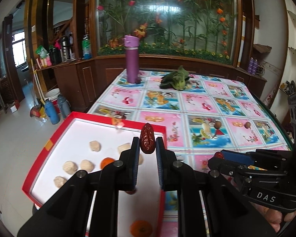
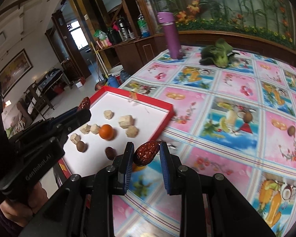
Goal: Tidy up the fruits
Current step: 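Carry both red dates over the red-rimmed tray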
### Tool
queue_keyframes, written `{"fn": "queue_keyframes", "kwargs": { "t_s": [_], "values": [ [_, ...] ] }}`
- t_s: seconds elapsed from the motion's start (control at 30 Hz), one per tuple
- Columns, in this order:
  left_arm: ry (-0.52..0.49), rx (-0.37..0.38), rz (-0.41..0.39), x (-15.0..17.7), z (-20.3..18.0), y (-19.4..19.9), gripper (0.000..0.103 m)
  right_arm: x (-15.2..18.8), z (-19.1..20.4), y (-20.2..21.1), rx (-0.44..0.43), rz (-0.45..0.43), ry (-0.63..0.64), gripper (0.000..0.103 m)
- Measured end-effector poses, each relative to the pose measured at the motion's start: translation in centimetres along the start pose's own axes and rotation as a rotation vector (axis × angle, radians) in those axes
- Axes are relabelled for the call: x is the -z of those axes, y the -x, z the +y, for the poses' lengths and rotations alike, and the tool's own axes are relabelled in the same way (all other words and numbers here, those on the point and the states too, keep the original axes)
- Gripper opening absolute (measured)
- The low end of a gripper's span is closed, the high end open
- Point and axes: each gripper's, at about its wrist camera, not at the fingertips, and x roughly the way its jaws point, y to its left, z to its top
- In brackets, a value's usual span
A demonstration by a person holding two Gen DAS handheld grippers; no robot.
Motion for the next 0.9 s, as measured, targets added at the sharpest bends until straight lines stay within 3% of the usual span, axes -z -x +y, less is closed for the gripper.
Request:
{"fn": "queue_keyframes", "kwargs": {
  "t_s": [0.5,0.9],
  "values": [
    [0.065,-0.079,0.007,1.2,4.5,0.2,0.018,-1.4,3.6,-4.7,-0.054,0.066,0.027,0.025],
    [0.100,-0.119,0.042,2.2,7.1,-0.7,0.018,-1.5,5.3,-7.0,-0.047,0.101,0.044,0.025]
  ]
}}
